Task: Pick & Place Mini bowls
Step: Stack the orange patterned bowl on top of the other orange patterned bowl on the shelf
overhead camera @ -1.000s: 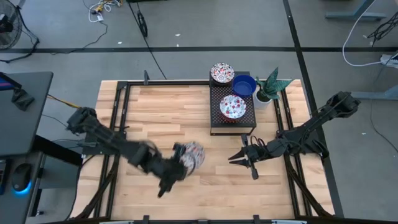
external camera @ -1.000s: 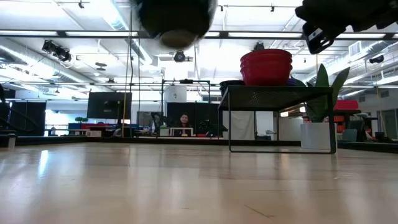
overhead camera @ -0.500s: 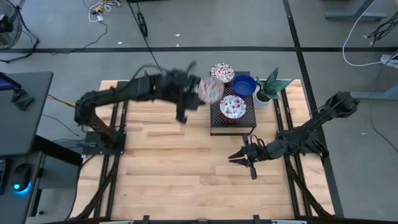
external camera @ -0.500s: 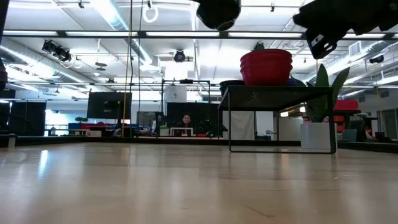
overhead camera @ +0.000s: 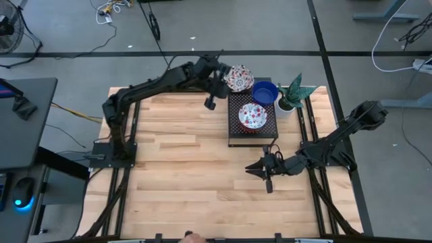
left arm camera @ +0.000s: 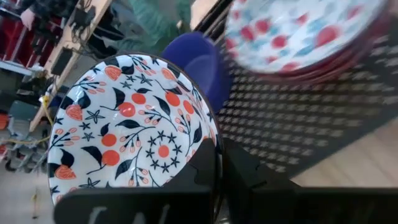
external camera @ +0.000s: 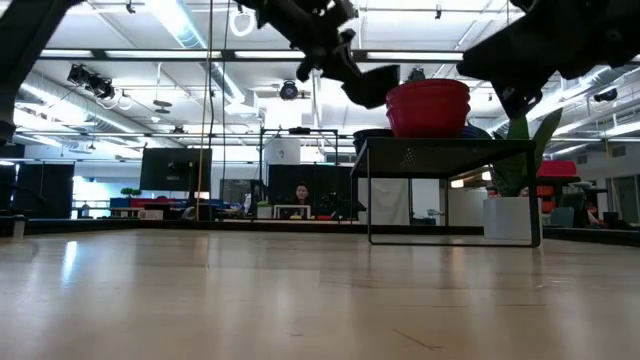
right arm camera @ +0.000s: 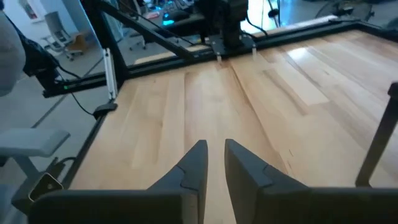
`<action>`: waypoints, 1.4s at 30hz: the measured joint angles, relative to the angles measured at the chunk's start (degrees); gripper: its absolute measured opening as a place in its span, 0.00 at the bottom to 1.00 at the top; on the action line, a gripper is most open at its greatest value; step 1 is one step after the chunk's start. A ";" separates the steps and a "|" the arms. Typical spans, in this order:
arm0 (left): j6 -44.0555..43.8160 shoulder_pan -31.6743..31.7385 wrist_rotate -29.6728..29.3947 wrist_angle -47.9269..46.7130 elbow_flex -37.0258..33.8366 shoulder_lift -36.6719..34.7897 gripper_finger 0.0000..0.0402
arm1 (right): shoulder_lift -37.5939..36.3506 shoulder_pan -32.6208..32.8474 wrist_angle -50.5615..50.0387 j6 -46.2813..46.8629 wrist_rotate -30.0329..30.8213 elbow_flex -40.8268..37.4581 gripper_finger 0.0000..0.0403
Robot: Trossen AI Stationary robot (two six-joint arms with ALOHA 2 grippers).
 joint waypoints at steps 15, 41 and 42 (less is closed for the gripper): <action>0.91 3.35 -2.58 2.10 5.71 8.65 0.05 | 1.69 0.07 1.06 1.72 0.16 0.00 0.15; 0.81 4.83 -3.26 6.03 5.66 10.99 0.09 | 1.67 0.55 0.58 2.57 0.12 0.02 0.15; 0.81 4.84 -3.26 6.09 5.66 10.99 0.09 | 1.67 0.55 0.58 2.57 0.12 0.02 0.15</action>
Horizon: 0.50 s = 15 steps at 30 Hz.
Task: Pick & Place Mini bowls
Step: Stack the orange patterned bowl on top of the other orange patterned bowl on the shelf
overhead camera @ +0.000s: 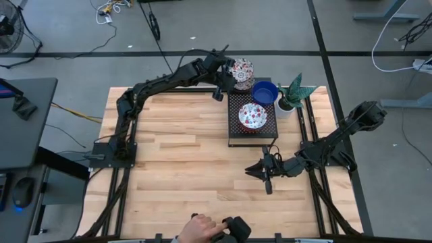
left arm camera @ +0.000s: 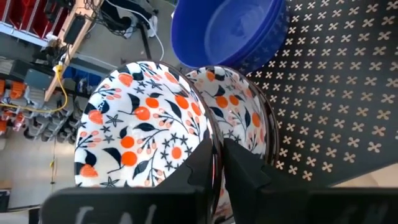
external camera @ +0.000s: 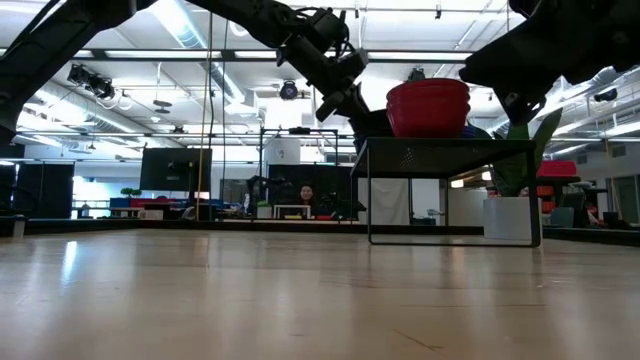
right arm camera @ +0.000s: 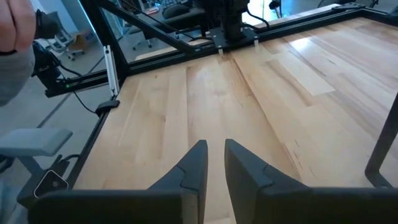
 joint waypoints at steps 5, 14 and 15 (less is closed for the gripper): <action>-0.56 0.44 0.17 0.17 0.00 0.09 0.10 | 0.00 0.00 0.00 0.00 0.00 0.00 0.15; -1.06 0.82 1.16 2.40 -0.02 1.62 0.10 | 0.00 0.04 -0.07 -0.02 -0.48 0.00 0.15; -1.07 0.81 1.20 2.54 -0.02 1.62 0.10 | 0.00 0.04 -0.12 -0.02 -0.50 0.00 0.15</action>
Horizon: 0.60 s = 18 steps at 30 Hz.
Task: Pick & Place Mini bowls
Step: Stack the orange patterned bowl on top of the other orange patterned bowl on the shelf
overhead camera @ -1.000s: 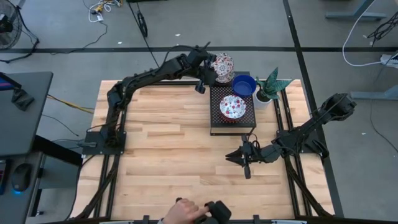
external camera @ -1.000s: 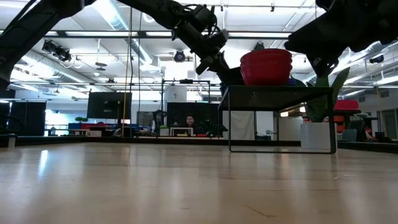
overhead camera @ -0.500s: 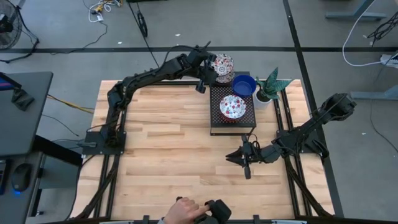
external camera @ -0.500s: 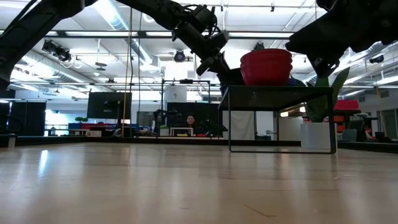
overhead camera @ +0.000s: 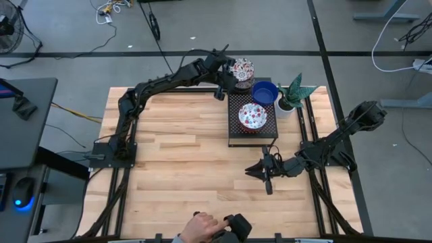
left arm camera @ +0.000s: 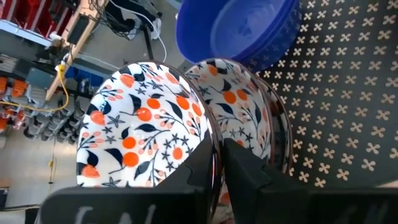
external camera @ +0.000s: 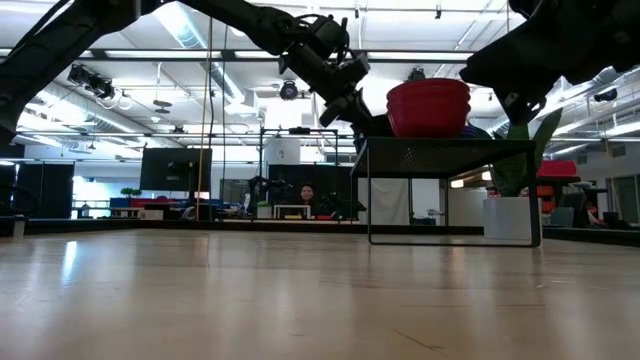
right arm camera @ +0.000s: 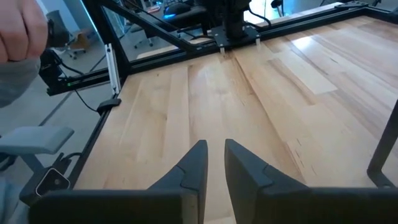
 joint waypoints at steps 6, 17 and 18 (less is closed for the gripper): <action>-0.04 -0.14 0.24 -0.12 0.00 0.13 0.10 | 0.00 0.00 -0.09 0.01 -0.55 0.00 0.15; -0.02 -1.60 0.33 -0.14 0.00 0.11 0.10 | 0.00 0.00 -0.54 0.00 -0.55 0.00 0.15; 0.01 -1.71 0.33 -0.26 0.00 0.11 0.10 | 0.00 0.00 -0.57 0.00 -0.53 0.00 0.15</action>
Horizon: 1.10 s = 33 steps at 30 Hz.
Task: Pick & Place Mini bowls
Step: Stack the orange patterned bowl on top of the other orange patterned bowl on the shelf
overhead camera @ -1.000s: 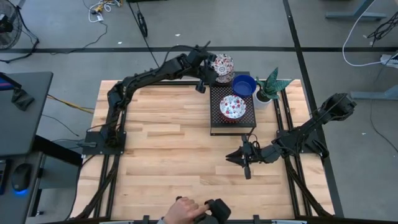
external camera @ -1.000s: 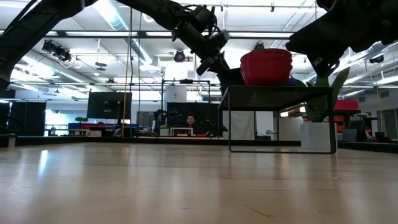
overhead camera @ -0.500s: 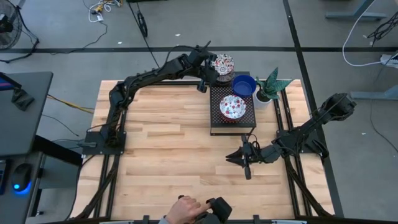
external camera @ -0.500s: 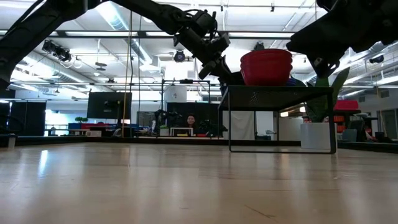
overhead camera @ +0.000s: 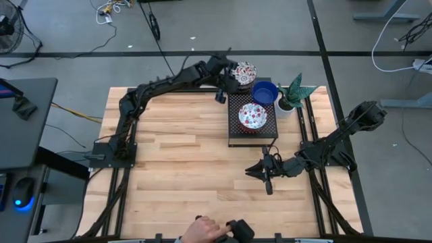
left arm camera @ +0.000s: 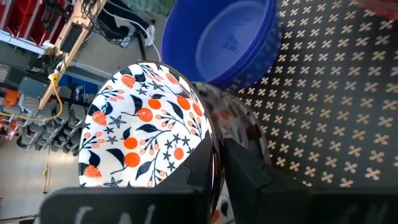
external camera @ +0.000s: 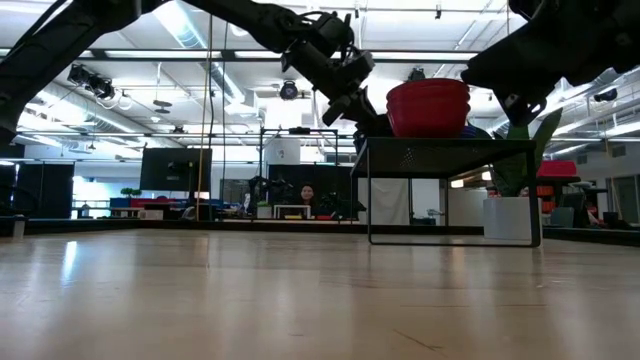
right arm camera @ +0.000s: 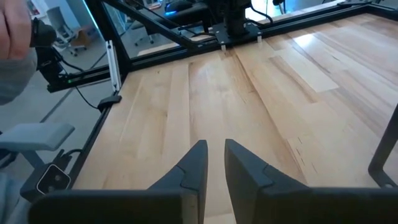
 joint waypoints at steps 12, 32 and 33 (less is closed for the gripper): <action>0.21 -0.34 -1.33 -3.55 0.00 -0.09 0.10 | 0.00 0.00 -0.21 0.00 0.03 0.00 0.15; 0.46 -0.34 -1.53 -3.71 0.00 -0.15 0.12 | 0.00 0.00 -0.23 0.00 0.05 0.00 0.15; 0.45 -0.34 -1.53 -3.67 0.00 -0.17 0.13 | 0.00 0.00 -0.23 0.00 0.03 0.00 0.15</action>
